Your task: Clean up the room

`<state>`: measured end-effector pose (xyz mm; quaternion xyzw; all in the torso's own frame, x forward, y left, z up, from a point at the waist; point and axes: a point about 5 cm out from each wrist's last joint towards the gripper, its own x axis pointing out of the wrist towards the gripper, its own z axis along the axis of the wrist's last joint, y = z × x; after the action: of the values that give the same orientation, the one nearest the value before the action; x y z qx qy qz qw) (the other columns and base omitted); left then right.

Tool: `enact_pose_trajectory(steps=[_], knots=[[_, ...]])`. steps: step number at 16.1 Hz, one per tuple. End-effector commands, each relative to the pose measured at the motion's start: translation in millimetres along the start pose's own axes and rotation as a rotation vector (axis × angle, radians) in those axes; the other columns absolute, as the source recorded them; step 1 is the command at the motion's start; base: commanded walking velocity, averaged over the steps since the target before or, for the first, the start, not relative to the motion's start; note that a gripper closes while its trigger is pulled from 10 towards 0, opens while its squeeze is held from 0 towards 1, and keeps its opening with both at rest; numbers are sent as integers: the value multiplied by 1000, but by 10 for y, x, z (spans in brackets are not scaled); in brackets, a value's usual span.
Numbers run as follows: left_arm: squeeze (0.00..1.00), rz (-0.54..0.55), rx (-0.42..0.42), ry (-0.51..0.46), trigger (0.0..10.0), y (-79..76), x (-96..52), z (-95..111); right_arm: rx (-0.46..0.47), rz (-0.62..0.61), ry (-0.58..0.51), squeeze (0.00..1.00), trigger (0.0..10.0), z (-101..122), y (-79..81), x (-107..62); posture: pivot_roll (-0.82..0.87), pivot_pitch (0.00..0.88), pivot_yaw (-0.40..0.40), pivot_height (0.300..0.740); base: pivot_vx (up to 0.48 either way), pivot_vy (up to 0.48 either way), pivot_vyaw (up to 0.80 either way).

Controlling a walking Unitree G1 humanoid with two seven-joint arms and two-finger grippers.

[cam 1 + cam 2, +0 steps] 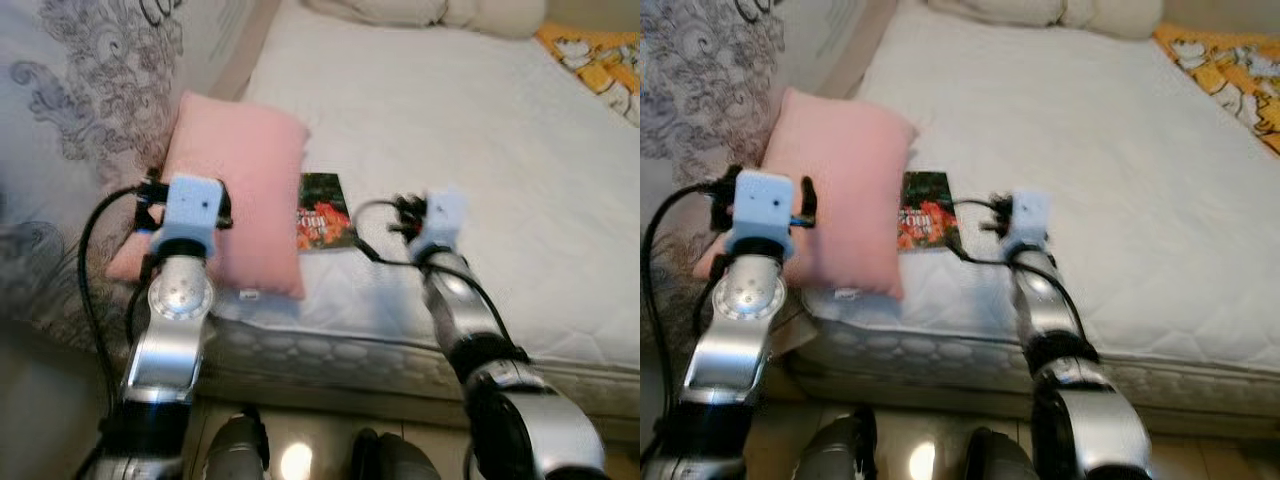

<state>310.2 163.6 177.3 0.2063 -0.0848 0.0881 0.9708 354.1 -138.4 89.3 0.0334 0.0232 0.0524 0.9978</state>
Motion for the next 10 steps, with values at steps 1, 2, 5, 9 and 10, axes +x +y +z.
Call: enact_pose_trajectory(steps=[1,2,5,9,10], knots=[[0,-30,23,66,10000,-59,-67,-162,-12,10,-58,1000,10000,126,74,44,94,45,-72,736,0,0,0],[0,-43,4,68,10000,-83,-90,-174,-10,-7,-76,1000,10000,150,54,36,94,44,-73,736,0,0,0],[0,-205,-334,87,10000,-214,-202,-159,-77,-63,-189,1000,10000,175,-59,-214,87,43,-71,736,0,0,0],[0,-304,-281,42,10000,-318,-222,-115,-87,-160,-232,1000,10000,159,-160,-503,72,39,-53,736,0,0,0],[0,-323,-258,38,10000,-336,-214,-123,-86,-178,-236,1000,10000,164,-187,-574,67,37,-50,736,0,0,0]])
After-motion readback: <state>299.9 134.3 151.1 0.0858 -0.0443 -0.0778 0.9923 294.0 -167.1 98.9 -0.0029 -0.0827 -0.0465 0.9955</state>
